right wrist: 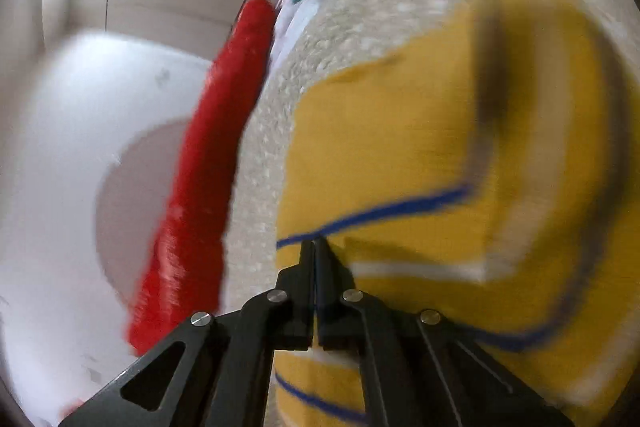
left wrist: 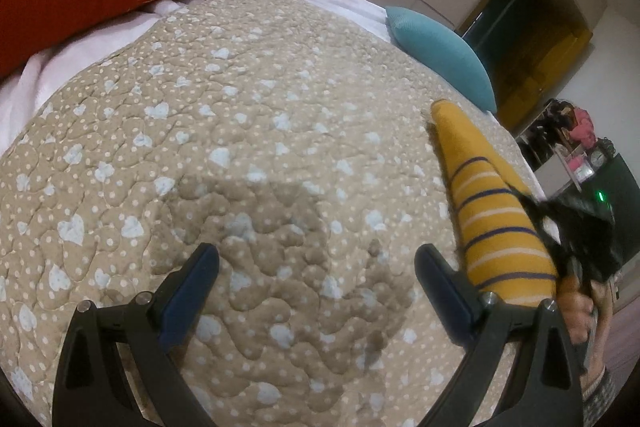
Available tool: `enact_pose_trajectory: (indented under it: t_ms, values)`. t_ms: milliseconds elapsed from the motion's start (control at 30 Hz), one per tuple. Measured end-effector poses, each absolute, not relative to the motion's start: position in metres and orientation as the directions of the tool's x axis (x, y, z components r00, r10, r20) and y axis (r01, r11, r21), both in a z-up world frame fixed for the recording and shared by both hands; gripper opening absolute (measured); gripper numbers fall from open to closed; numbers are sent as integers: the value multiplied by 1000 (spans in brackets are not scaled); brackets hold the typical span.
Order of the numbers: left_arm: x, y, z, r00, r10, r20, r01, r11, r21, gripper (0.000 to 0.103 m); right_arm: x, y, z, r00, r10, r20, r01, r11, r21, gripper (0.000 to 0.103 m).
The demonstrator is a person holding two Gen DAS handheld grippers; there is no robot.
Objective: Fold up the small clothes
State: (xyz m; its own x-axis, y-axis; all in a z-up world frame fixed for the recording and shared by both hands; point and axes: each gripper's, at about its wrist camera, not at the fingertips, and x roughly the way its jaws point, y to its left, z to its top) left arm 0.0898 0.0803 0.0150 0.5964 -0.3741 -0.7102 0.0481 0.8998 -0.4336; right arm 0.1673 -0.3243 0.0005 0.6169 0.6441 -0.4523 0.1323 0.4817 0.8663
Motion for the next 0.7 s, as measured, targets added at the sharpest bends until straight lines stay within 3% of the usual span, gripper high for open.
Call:
enact_pose_trajectory:
  t_ms: [400, 500, 533, 567, 600, 633, 700]
  values:
    - [86, 79, 12, 617, -347, -706, 52, 913, -404, 98, 54, -396, -36, 643, 648, -408, 186, 385, 904, 0]
    - [86, 79, 12, 616, -345, -709, 51, 915, -401, 98, 31, -400, -19, 634, 590, -501, 225, 479, 849, 0]
    - [87, 77, 11, 615, -341, -711, 51, 917, -396, 98, 26, -397, -9, 635, 564, -528, 230, 514, 826, 4]
    - [87, 77, 11, 614, -337, -714, 52, 920, -390, 98, 22, -394, 5, 642, 528, -557, 235, 556, 797, 16]
    - [87, 75, 11, 613, -330, -718, 53, 924, -379, 99, 20, -389, 20, 652, 491, -577, 229, 598, 768, 39]
    - [87, 73, 11, 612, -320, -724, 53, 929, -365, 99, 21, -382, 36, 669, 470, -575, 200, 631, 750, 54]
    - [88, 69, 11, 611, -303, -731, 56, 938, -341, 99, 30, -365, 66, 698, 467, -543, 124, 667, 734, 54]
